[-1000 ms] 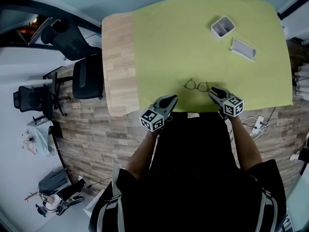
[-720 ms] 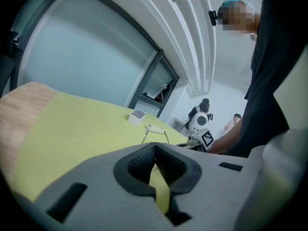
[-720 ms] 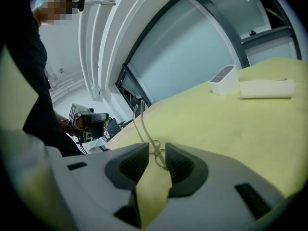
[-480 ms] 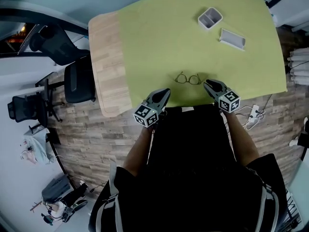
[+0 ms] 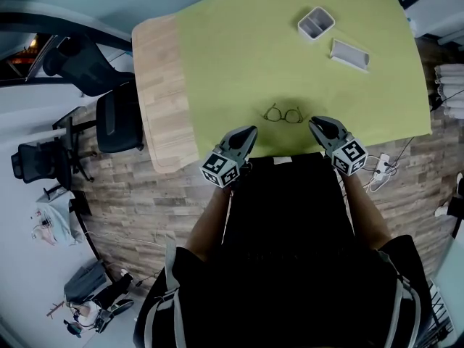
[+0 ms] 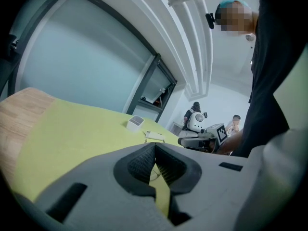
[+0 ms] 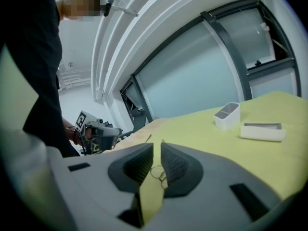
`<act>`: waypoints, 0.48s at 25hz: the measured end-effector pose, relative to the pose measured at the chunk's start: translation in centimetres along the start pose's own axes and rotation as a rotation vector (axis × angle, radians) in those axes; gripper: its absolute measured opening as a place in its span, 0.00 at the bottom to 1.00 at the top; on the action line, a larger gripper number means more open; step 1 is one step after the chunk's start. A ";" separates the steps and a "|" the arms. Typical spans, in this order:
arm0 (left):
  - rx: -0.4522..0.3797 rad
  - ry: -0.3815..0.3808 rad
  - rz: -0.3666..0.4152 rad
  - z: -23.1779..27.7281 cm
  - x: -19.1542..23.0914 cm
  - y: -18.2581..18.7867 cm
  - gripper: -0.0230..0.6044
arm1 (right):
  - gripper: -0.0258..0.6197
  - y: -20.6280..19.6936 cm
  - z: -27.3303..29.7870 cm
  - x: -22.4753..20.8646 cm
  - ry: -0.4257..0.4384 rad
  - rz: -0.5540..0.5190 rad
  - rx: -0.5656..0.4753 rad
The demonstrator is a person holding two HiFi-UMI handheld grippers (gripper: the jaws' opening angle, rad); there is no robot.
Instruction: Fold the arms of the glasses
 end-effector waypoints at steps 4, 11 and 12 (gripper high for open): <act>-0.027 -0.009 0.034 0.1 -0.5 1.1 0.07 | 0.14 1.7 0.4 1.5 0.023 -0.024 -0.032; -0.063 -0.036 0.090 0.2 -1.5 3.1 0.07 | 0.14 4.9 0.6 3.7 0.067 -0.052 -0.106; -0.069 -0.039 0.096 0.3 -1.6 3.4 0.07 | 0.14 5.3 0.7 4.0 0.077 -0.058 -0.115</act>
Point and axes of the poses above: the fingertips, and each gripper's own axes: z forward along the fingers, x to its left, y out of its top, the point moved 6 cm from there along -z, backward along the fingers, and after that the axes turned 6 degrees about -x, right-handed, at the moved point
